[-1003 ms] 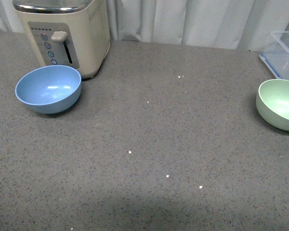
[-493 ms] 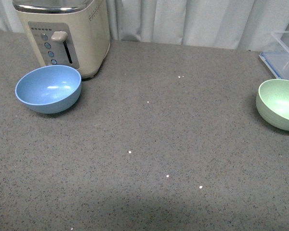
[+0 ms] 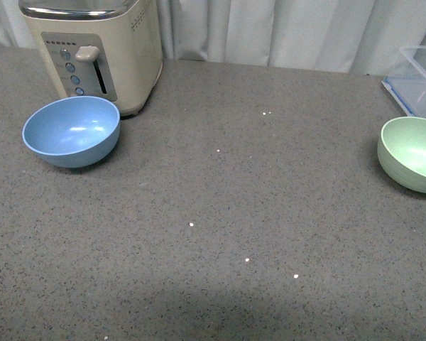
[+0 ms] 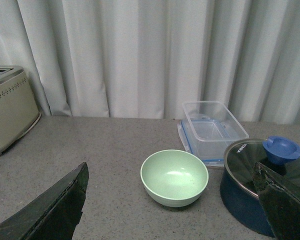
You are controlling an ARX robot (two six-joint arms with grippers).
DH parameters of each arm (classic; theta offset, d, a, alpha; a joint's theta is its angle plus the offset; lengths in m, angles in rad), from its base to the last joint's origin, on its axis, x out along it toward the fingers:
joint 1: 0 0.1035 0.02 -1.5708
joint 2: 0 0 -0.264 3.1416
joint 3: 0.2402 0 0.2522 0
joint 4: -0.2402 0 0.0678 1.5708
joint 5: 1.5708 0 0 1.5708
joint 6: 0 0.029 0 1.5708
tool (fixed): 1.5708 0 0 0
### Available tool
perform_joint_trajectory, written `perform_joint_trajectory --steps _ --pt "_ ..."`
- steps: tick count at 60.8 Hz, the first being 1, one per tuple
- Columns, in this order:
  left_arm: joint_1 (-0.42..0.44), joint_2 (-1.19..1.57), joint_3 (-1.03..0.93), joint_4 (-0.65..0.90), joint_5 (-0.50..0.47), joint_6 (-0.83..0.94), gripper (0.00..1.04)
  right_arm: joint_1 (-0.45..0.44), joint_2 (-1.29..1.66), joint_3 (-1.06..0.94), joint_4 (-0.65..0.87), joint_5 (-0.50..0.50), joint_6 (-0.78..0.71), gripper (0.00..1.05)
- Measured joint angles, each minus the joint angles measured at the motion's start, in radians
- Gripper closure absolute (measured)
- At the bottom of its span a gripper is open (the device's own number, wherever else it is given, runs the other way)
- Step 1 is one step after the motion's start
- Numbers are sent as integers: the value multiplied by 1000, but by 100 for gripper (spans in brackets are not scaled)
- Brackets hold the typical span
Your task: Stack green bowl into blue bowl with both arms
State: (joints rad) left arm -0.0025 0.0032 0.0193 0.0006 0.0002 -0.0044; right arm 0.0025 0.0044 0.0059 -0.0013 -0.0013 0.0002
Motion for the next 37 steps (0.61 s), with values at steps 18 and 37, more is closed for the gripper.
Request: perform_joint_trajectory --steps 18,37 --pt "0 0 0 0 0 0 6 0 0 0 0 0 0 9" --pt "0 0 0 0 0 0 6 0 0 0 0 0 0 9"
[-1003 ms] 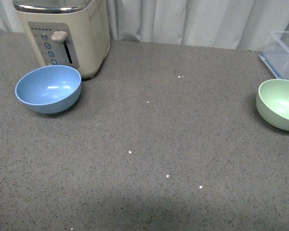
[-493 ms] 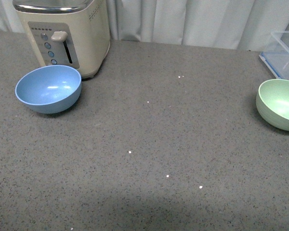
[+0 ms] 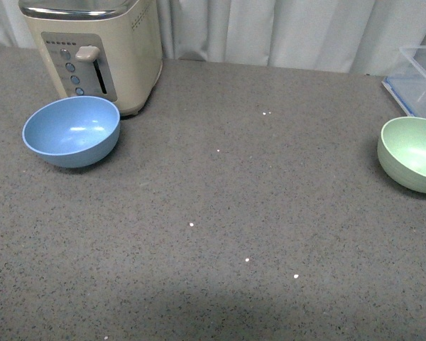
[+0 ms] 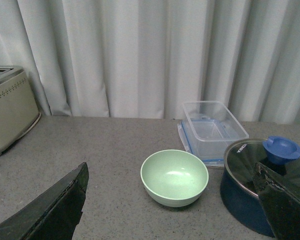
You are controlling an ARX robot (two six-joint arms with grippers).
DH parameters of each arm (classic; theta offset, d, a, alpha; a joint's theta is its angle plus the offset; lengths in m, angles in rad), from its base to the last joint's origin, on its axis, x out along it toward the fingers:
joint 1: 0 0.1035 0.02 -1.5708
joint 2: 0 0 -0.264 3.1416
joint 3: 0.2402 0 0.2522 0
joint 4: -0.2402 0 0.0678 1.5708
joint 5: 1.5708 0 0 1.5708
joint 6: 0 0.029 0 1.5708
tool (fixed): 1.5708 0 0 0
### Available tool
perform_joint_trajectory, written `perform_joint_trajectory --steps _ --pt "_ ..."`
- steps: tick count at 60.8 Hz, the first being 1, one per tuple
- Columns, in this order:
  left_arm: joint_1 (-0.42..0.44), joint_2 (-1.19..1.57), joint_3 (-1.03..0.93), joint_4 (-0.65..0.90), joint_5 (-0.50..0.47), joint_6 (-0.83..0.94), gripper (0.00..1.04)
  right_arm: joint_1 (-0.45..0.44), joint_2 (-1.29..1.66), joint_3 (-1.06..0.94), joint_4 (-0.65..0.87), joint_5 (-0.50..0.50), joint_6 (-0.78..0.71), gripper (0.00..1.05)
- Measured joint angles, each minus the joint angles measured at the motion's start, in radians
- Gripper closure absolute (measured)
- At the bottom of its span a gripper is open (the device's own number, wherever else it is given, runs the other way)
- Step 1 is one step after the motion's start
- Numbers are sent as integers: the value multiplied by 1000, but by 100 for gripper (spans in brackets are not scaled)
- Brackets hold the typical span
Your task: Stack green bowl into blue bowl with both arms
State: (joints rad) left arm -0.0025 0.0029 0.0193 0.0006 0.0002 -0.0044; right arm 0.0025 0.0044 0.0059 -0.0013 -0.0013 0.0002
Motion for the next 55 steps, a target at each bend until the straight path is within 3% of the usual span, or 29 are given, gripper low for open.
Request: perform_joint_trajectory --steps 55 --pt "0 0 0 0 0 0 6 0 0 0 0 0 0 9"
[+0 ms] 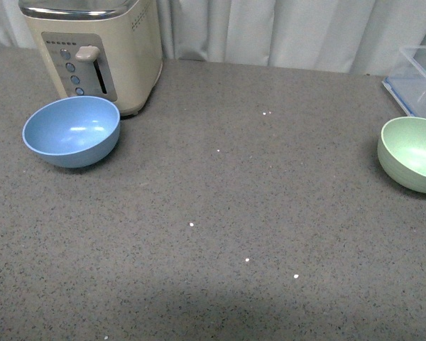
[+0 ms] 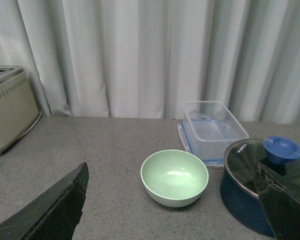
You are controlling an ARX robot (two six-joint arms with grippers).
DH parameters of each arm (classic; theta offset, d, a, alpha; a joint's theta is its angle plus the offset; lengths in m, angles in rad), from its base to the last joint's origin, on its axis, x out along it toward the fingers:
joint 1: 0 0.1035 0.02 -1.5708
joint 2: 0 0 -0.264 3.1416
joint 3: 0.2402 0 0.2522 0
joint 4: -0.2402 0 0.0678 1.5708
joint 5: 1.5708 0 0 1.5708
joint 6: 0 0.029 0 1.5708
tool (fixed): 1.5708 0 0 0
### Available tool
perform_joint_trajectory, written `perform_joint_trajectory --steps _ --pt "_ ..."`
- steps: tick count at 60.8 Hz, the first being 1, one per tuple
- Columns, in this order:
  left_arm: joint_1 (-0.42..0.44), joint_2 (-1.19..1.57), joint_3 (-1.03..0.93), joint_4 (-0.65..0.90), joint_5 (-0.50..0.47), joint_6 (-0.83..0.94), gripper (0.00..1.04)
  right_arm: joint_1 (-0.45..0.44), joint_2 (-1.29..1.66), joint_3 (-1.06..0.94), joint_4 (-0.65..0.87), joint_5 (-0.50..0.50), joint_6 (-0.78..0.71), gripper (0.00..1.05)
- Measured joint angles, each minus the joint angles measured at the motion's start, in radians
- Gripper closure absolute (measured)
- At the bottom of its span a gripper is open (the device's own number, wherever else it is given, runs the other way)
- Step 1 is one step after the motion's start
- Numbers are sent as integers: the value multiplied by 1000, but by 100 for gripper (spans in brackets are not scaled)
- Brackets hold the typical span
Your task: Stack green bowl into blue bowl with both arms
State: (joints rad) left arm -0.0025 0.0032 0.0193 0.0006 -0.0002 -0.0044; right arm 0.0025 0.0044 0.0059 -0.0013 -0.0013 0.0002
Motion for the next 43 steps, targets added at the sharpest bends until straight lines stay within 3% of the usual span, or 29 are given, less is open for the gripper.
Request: perform_joint_trajectory --steps 18,22,27,36,43 --pt "0 0 0 0 -1 0 6 0 0 0 0 0 0 9" --pt "-4 40 7 -30 -61 -43 6 0 0 0 0 0 0 9" --pt "-6 320 14 145 -126 -143 6 0 0 0 0 0 0 9" --pt "-38 840 127 478 -140 -285 6 0 0 0 0 0 0 9" --pt "-68 1223 262 572 -145 -381 6 0 0 0 0 0 0 9"
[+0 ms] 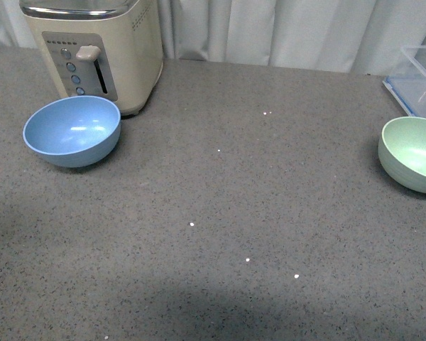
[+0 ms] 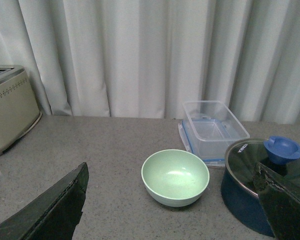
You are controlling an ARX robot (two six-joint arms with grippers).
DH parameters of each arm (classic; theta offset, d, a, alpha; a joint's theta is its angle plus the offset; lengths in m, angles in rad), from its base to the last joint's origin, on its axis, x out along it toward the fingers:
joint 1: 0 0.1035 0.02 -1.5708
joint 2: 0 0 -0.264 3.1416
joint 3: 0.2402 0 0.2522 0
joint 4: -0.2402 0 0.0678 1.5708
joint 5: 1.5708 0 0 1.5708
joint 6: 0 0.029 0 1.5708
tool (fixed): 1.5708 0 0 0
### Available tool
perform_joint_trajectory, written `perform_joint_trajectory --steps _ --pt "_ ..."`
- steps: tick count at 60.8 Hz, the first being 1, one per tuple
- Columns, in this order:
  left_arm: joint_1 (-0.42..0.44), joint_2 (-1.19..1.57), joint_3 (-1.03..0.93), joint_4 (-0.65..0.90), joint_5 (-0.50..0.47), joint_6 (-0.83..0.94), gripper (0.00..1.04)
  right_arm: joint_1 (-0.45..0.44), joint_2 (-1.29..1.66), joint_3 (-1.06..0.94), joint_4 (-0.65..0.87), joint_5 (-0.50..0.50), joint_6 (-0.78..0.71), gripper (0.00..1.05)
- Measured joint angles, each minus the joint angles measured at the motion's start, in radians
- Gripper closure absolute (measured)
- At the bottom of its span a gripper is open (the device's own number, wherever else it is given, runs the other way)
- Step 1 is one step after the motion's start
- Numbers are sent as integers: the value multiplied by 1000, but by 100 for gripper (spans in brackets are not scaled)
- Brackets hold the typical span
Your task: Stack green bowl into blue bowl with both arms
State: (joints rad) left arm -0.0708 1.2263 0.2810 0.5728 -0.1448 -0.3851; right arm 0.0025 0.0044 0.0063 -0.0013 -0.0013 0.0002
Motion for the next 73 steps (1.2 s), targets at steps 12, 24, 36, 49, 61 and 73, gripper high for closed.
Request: perform_joint_trajectory --steps 12,24,36,49,61,73 --pt "-10 508 288 -80 6 -152 6 0 0 0 0 0 0 9" --pt "-10 636 430 -132 5 -174 6 0 0 0 0 0 0 9" --pt "-8 713 510 -158 -41 -167 6 0 0 0 0 0 0 9" --pt "6 798 593 -212 -53 -185 6 0 0 0 0 0 0 9" --pt "33 855 669 -265 -48 -196 6 0 0 0 0 0 0 9" --pt "52 879 704 -296 -39 -201 26 0 0 0 0 0 0 9"
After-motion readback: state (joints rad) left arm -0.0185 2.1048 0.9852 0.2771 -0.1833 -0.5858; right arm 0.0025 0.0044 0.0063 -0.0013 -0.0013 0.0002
